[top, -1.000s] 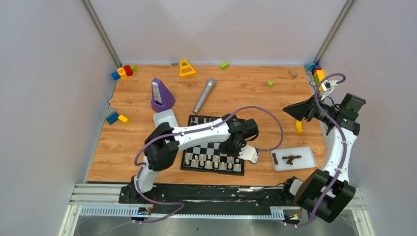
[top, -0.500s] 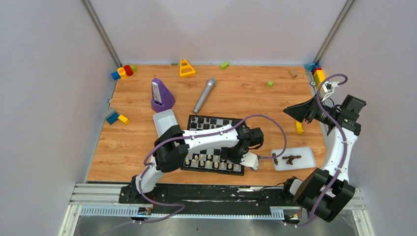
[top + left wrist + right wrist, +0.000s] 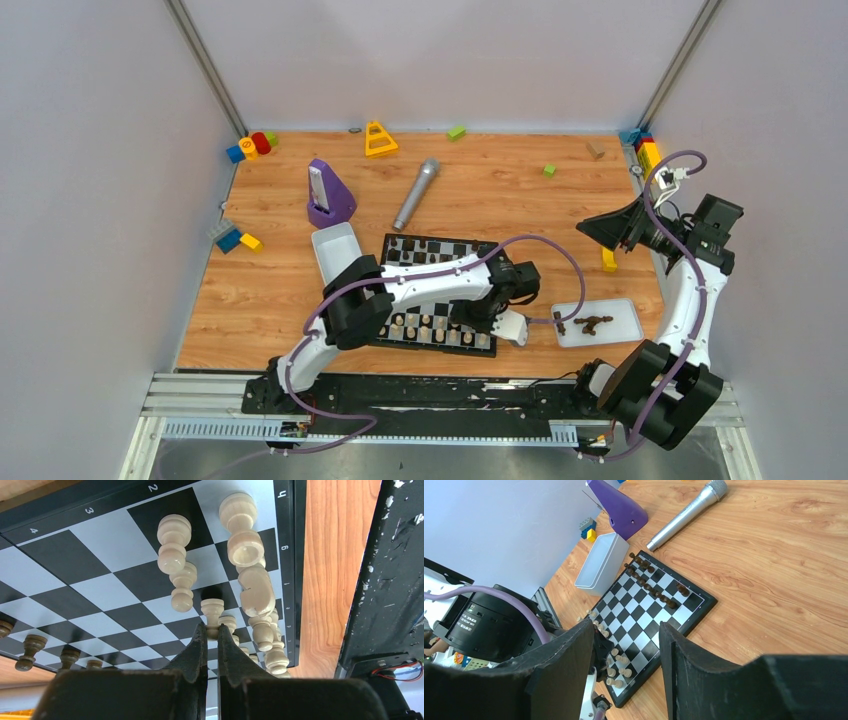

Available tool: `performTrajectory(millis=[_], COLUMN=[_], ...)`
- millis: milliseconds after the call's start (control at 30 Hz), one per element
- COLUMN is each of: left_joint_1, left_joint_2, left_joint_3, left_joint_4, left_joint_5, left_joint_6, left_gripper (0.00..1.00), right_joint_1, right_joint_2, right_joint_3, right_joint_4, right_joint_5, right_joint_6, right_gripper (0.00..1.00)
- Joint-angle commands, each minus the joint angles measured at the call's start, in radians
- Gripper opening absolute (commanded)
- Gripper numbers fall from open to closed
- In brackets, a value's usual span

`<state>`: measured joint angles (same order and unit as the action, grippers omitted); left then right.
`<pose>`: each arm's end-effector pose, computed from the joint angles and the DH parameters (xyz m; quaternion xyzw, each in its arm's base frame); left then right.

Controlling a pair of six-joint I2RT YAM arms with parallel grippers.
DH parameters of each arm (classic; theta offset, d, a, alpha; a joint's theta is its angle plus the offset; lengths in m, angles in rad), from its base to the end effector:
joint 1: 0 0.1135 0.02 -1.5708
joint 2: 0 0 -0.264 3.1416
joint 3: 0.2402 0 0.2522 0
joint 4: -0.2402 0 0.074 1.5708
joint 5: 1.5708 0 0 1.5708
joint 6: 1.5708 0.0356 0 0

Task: Set up the chess pieces on the board
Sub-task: Place the chess piece on the chessboard.

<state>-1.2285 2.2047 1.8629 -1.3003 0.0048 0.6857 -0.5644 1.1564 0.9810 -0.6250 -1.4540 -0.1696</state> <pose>0.1406 -0.3952 0.1913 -0.8170 -0.5756 -0.0072 0.0350 0.2046 -0.0877 0.3154 -0.1091 0.7280 0.4742 0.4831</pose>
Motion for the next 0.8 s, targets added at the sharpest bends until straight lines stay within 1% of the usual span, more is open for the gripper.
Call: performTrajectory(millis=[0, 133, 267, 467, 600, 767], left_joint_1=[-0.009, -0.008, -0.009, -0.009, -0.011, -0.011], left_joint_2=[0.017, 0.023, 0.027, 0.026, 0.019, 0.013], left_joint_3=[0.052, 0.059, 0.062, 0.063, 0.069, 0.078], left_joint_4=[-0.024, -0.026, -0.028, -0.037, -0.038, -0.04], left_joint_5=[-0.002, -0.002, -0.002, -0.002, -0.002, -0.002], left_joint_6=[-0.006, -0.009, -0.012, -0.017, -0.02, -0.027], left_gripper=[0.03, 0.05, 0.1, 0.17, 0.24, 0.29], right_joint_1=[-0.005, -0.005, -0.007, -0.006, -0.006, -0.006], right_joint_2=[0.002, 0.002, 0.003, 0.008, 0.011, 0.012], right_joint_3=[0.011, 0.012, 0.015, 0.017, 0.017, 0.019], right_joint_4=[-0.006, -0.011, -0.017, -0.023, -0.028, -0.033], right_joint_5=[-0.04, -0.042, -0.044, -0.044, -0.045, -0.046], right_joint_6=[-0.045, -0.05, -0.055, -0.062, -0.065, -0.067], right_gripper=[0.52, 0.52, 0.51, 0.51, 0.51, 0.51])
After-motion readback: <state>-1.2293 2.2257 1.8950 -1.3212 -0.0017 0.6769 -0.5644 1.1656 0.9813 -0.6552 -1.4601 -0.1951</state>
